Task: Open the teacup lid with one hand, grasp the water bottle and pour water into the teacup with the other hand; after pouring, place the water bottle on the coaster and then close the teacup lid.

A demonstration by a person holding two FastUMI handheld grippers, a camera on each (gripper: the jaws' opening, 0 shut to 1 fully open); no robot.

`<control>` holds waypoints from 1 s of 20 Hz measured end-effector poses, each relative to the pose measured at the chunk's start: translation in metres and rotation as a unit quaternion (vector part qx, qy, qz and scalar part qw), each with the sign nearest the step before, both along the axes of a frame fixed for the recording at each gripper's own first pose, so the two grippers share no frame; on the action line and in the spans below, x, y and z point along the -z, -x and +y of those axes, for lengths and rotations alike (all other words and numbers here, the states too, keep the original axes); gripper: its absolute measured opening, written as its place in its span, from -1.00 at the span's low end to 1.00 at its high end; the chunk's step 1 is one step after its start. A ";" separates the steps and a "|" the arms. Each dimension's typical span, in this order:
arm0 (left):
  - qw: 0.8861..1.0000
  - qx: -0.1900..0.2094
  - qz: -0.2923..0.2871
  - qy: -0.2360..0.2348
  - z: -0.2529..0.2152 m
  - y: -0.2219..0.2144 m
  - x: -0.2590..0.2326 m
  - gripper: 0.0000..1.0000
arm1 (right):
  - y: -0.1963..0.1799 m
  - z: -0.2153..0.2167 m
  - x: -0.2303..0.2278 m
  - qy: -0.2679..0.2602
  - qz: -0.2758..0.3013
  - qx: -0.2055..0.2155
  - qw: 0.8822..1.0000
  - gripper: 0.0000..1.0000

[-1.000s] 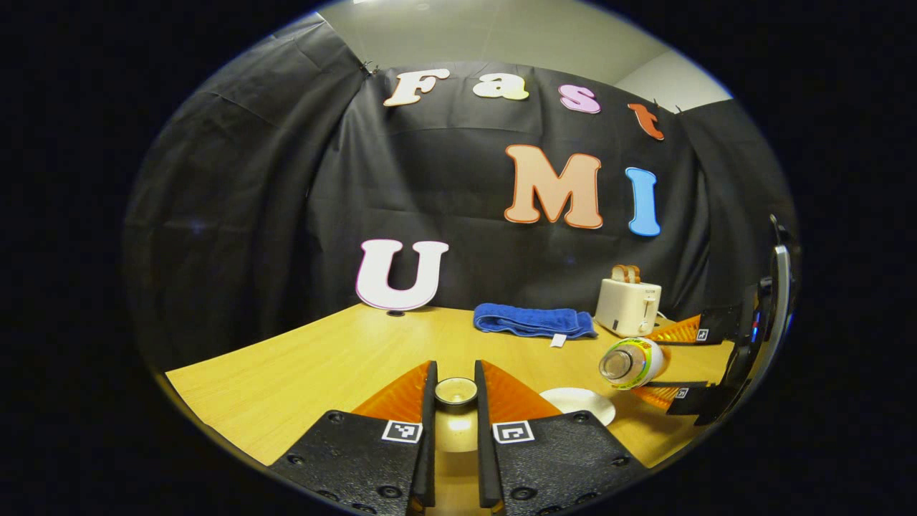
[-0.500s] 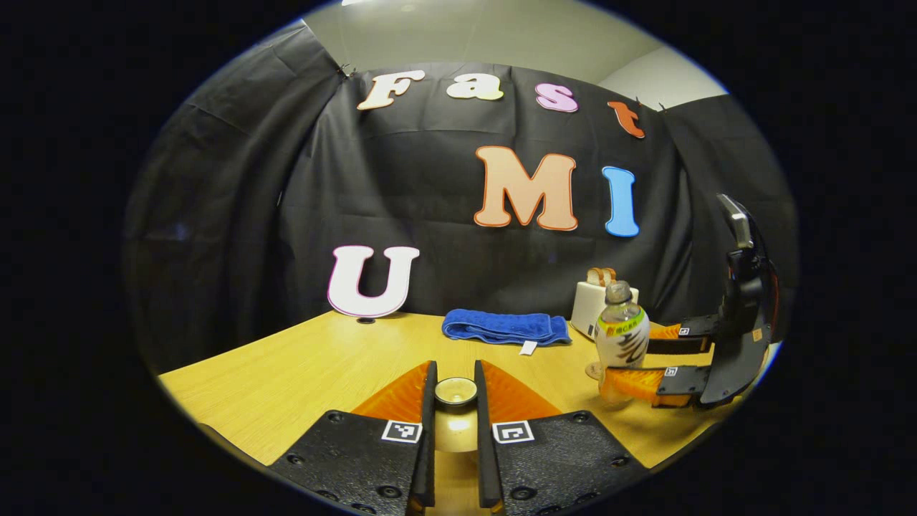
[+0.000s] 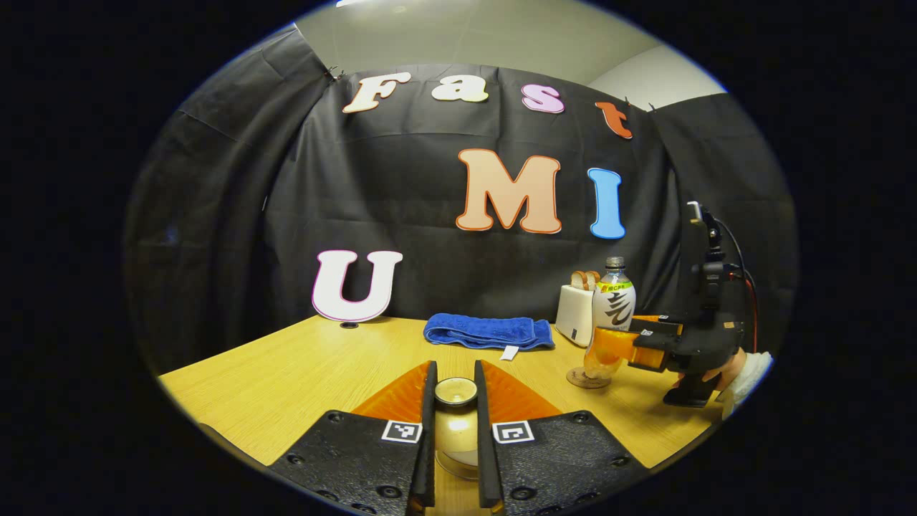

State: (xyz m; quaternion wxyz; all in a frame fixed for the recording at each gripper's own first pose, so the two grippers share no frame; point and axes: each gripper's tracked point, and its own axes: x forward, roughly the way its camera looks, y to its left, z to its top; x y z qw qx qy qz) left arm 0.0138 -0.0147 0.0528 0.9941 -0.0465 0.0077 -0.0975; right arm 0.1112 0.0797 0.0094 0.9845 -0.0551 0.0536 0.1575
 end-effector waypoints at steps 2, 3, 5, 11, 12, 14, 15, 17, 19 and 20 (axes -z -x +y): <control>1.000 0.002 0.000 -0.003 -0.001 0.002 -0.001 -0.58 | -0.014 -0.009 0.003 -0.022 0.003 0.017 1.000 0.39; 1.000 0.003 0.000 -0.003 -0.002 0.001 0.000 -0.58 | -0.021 -0.015 0.005 -0.029 0.005 0.026 0.999 0.38; 1.000 0.004 0.001 -0.002 -0.002 0.000 0.000 -0.55 | -0.030 -0.022 0.012 -0.043 0.015 0.043 0.998 0.36; 1.000 0.008 0.008 -0.001 -0.007 -0.001 0.004 -0.58 | -0.047 -0.036 0.041 -0.063 0.057 0.067 0.994 0.36; 1.000 0.009 0.010 -0.001 -0.008 -0.002 0.005 -0.58 | -0.047 -0.037 0.044 -0.061 0.061 0.069 0.994 0.36; 1.000 0.010 0.012 0.002 -0.009 -0.002 0.006 -0.58 | -0.049 -0.039 0.048 -0.055 0.061 0.072 0.994 0.36; 1.000 0.010 0.014 0.003 -0.009 -0.003 0.007 -0.58 | -0.051 -0.039 0.047 -0.055 0.057 0.074 0.994 0.36; 1.000 0.010 0.016 0.002 -0.009 -0.005 0.009 -0.58 | -0.050 -0.040 0.048 -0.054 0.056 0.077 0.994 0.36; 1.000 0.011 0.017 0.001 -0.009 -0.005 0.010 -0.58 | -0.049 -0.039 0.047 -0.053 0.055 0.075 0.994 0.42; 1.000 0.012 0.017 0.002 -0.009 -0.005 0.009 -0.58 | -0.048 -0.038 0.048 -0.052 0.056 0.072 0.995 0.46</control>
